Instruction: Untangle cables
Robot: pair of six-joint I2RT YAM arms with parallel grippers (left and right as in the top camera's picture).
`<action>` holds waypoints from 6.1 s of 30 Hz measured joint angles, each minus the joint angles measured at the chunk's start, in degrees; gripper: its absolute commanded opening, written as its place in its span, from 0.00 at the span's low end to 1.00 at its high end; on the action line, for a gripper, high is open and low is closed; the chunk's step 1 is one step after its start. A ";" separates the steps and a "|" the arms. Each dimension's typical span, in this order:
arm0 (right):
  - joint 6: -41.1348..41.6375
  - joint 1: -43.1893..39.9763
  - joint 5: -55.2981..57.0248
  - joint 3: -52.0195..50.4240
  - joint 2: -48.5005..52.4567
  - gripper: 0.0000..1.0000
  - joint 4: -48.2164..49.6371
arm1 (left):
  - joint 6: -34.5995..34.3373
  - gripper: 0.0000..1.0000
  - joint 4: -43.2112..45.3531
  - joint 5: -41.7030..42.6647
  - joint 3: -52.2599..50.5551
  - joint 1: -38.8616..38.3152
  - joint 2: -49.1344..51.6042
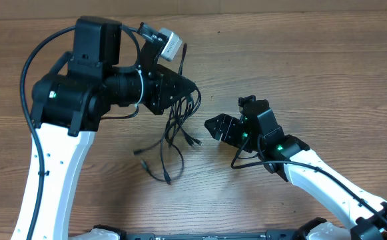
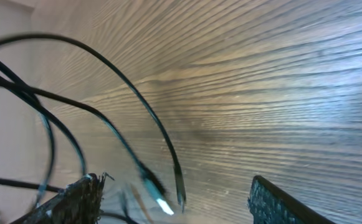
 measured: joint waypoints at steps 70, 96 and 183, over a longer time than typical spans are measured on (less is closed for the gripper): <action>1.79 -10.36 27.47 0.02 -2.84 0.86 -23.15 | -7.67 0.04 -5.79 -29.03 0.35 22.21 -0.33; -23.04 -18.05 -10.99 0.00 -2.64 1.00 -19.30 | -19.67 1.00 -15.04 -31.74 0.61 23.17 17.55; -22.49 -18.05 -6.88 0.00 -2.64 1.00 -15.91 | 9.35 0.51 23.47 -45.05 -35.93 -2.21 6.19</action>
